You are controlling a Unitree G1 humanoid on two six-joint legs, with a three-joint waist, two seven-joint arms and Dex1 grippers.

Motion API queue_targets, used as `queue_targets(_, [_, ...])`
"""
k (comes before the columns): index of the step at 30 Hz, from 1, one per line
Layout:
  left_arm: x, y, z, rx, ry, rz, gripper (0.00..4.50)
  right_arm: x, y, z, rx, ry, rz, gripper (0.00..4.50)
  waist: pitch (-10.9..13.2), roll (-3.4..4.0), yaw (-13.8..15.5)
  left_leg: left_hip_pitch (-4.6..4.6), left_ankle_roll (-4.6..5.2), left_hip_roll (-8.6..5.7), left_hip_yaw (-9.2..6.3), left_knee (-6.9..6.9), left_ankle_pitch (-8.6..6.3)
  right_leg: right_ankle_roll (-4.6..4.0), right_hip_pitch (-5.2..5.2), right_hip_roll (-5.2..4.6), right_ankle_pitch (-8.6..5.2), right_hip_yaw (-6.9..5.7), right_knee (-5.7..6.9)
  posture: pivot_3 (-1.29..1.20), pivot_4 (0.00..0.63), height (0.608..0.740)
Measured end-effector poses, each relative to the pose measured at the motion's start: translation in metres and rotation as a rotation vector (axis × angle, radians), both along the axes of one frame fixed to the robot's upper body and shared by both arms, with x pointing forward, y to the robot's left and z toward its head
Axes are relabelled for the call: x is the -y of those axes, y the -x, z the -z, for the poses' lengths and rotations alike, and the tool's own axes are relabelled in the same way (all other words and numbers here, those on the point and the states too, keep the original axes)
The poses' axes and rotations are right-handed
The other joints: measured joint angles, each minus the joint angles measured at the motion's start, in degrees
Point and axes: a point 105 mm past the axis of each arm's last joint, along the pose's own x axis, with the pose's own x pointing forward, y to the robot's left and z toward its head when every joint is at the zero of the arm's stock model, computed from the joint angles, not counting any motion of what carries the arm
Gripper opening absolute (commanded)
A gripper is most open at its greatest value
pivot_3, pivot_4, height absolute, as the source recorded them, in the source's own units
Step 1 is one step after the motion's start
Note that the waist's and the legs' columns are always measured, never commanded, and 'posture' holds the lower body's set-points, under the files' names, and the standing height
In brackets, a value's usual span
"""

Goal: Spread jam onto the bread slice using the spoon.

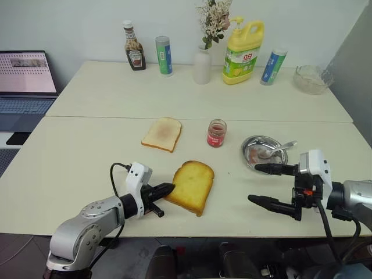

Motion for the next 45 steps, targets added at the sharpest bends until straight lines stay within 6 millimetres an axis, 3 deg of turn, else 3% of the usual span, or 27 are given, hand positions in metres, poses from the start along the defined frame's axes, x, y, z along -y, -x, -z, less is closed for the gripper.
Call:
queue_targets(12, [-0.028, 0.002, -0.002, 0.122, -0.169, -0.037, 4.37, 0.002, 0.005, 0.006, -0.024, 0.019, -0.02, 4.5, 0.0, -0.01, 0.0, -0.01, 0.0, 0.02, 0.02, -0.04, 0.0, -0.25, -0.03, -0.02, -0.15, 0.01, -0.02, 0.0, 0.15, 0.74])
queue_targets(13, [-0.031, 0.005, -0.005, 0.145, -0.196, -0.016, 4.47, 0.002, 0.005, 0.006, -0.024, 0.02, -0.022, 4.5, 0.0, -0.01, 0.0, 0.0, 0.0, 0.03, 0.03, -0.05, -0.01, -0.39, -0.05, -0.02, -0.22, 0.02, -0.03, 0.0, 0.15, 0.74])
queue_targets(16, [-0.042, 0.007, -0.017, 0.236, -0.265, 0.022, 4.47, 0.003, 0.005, 0.007, -0.02, 0.03, -0.018, 4.5, 0.0, 0.01, 0.0, 0.0, 0.0, 0.04, 0.03, -0.06, 0.0, -0.48, -0.06, -0.03, -0.27, 0.01, 0.0, 0.0, 0.15, 0.74])
queue_targets(19, [-0.04, -0.007, -0.047, 0.409, -0.292, 0.066, 4.47, 0.009, -0.001, 0.004, -0.002, 0.009, 0.039, 4.5, 0.0, -0.03, 0.6, -0.04, 0.0, 0.01, -0.02, 0.01, 0.0, -0.48, -0.04, -0.05, -0.27, -0.03, -0.01, 0.0, 0.15, 0.74])
queue_targets(22, [-0.021, -0.017, -0.081, 0.595, -0.331, 0.191, 4.47, 0.027, -0.008, 0.002, 0.025, -0.012, 0.162, 4.5, 0.0, -0.05, 1.3, -0.05, 0.0, -0.05, 0.07, 0.0, 0.0, -0.46, 0.0, -0.09, -0.26, 0.0, -0.13, 0.0, 0.15, 0.74])
queue_targets(26, [0.007, -0.013, -0.091, 0.641, -0.316, 0.387, 4.47, 0.044, -0.011, 0.002, 0.02, -0.12, 0.316, 4.5, 0.0, -0.04, 1.2, -0.1, -0.01, 0.02, 0.06, -0.09, -0.03, -0.04, -0.02, 0.0, -0.03, -0.01, -0.21, 0.0, 0.15, 0.74])
queue_targets(30, [0.033, -0.011, -0.128, 0.734, -0.261, 0.561, 4.47, 0.069, -0.022, 0.003, 0.007, -0.293, 0.556, 4.5, 0.0, 0.03, 1.1, -0.07, -0.01, 0.05, 0.01, -0.09, -0.03, -0.04, -0.02, 0.09, -0.03, -0.04, -0.15, 0.0, 0.15, 0.74])
queue_targets(37, [0.058, -0.01, -0.133, 0.742, -0.221, 0.706, 4.47, 0.106, -0.052, 0.018, -0.074, -0.515, 0.89, 4.5, 0.0, 0.1, -0.3, -0.04, -0.01, 0.05, 0.03, -0.07, -0.02, -0.04, -0.02, 0.13, -0.02, 0.03, -0.06, 0.0, 0.15, 0.74])
queue_targets(45, [0.067, -0.014, -0.128, 0.731, -0.224, 0.728, 4.47, 0.135, -0.089, 0.04, -0.22, -0.645, 1.035, 4.5, 0.1, 0.18, -0.3, -0.05, 0.0, 0.04, 0.08, -0.05, -0.02, -0.03, -0.04, 0.14, -0.02, 0.08, -0.04, 0.0, 0.15, 0.74])
